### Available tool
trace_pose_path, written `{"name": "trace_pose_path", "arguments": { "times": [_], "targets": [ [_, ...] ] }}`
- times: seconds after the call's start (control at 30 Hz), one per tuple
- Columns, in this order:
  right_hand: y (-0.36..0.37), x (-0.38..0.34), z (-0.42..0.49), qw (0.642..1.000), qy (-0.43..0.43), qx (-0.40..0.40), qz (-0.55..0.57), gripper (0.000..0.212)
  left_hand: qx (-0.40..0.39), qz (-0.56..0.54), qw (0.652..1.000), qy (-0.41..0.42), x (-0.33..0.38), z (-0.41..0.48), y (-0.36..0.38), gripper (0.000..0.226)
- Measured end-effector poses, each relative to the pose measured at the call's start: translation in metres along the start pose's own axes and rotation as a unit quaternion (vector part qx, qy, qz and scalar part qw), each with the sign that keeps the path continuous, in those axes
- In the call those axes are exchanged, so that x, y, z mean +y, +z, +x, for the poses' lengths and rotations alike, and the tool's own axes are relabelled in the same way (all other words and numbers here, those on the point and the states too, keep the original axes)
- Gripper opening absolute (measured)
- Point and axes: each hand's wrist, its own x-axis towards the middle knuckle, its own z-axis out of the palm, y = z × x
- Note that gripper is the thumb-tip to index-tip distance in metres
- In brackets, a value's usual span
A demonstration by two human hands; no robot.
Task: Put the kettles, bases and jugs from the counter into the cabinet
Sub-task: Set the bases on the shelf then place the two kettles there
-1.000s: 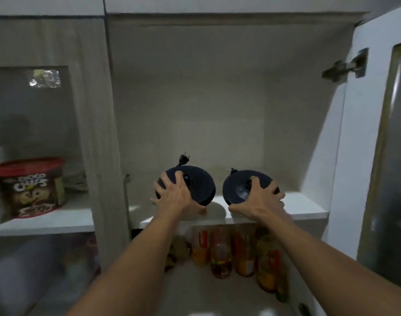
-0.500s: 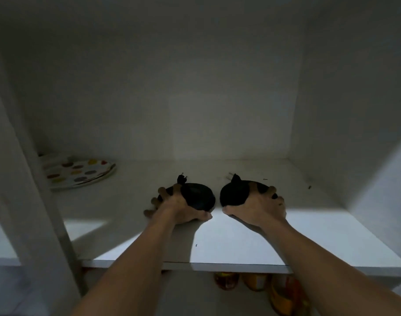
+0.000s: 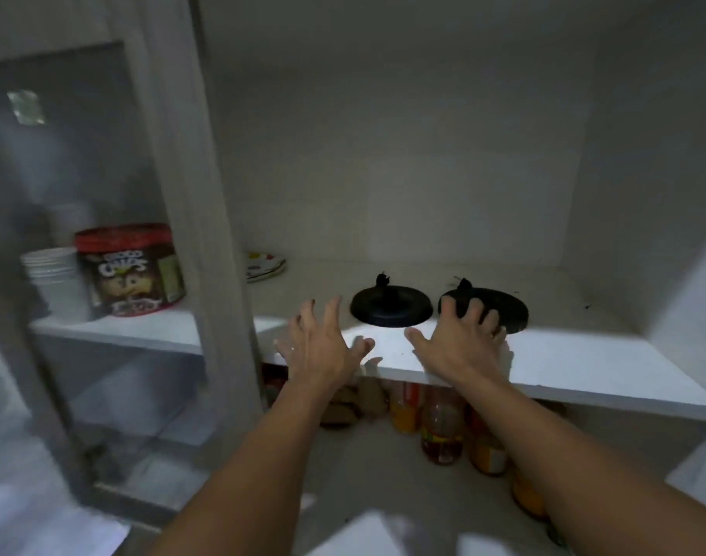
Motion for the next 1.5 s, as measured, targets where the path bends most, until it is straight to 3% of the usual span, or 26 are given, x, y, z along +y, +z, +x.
{"name": "trace_pose_path", "arguments": {
  "times": [0.17, 0.33, 0.53, 0.67, 0.8, 0.93, 1.03, 1.17, 1.27, 1.4, 1.5],
  "targets": [
    [-0.006, -0.086, -0.141, 0.99, -0.102, -0.034, 0.096, 0.075, 0.077, 0.022, 0.995, -0.061, -0.081, -0.121, -0.103, 0.081],
    [0.012, -0.183, -0.311, 0.951, -0.215, -0.164, 0.149, 0.072, 0.104, 0.101, 0.971, -0.188, -0.191, -0.278, -0.207, 0.077],
    [0.033, -0.291, -0.487, 0.862, -0.387, -0.285, 0.162, 0.062, 0.171, 0.122, 0.905, -0.37, -0.302, -0.434, -0.308, 0.064],
    [0.057, -0.341, -0.561, 0.803, -0.447, -0.366, 0.147, 0.059, 0.226, 0.103, 0.841, -0.48, -0.356, -0.5, -0.333, 0.061],
    [0.095, -0.382, -0.61, 0.775, -0.41, -0.452, 0.163, 0.06, 0.281, 0.012, 0.748, -0.601, -0.413, -0.532, -0.332, 0.064],
    [0.144, -0.426, -0.632, 0.759, -0.31, -0.532, 0.211, 0.073, 0.31, -0.088, 0.658, -0.68, -0.475, -0.527, -0.317, 0.082],
    [0.179, -0.457, -0.639, 0.734, -0.237, -0.583, 0.255, 0.064, 0.318, -0.145, 0.634, -0.69, -0.517, -0.512, -0.298, 0.079],
    [0.205, -0.475, -0.651, 0.735, -0.184, -0.588, 0.283, 0.033, 0.344, -0.2, 0.608, -0.687, -0.543, -0.49, -0.285, 0.051],
    [0.208, -0.481, -0.65, 0.745, -0.174, -0.565, 0.31, 0.026, 0.385, -0.195, 0.607, -0.667, -0.542, -0.481, -0.29, 0.035],
    [0.181, -0.488, -0.625, 0.771, -0.214, -0.493, 0.34, 0.011, 0.398, -0.159, 0.684, -0.59, -0.524, -0.475, -0.313, 0.016],
    [0.136, -0.477, -0.605, 0.785, -0.229, -0.428, 0.385, 0.006, 0.398, -0.163, 0.74, -0.517, -0.487, -0.47, -0.344, 0.025]
  ]
}}
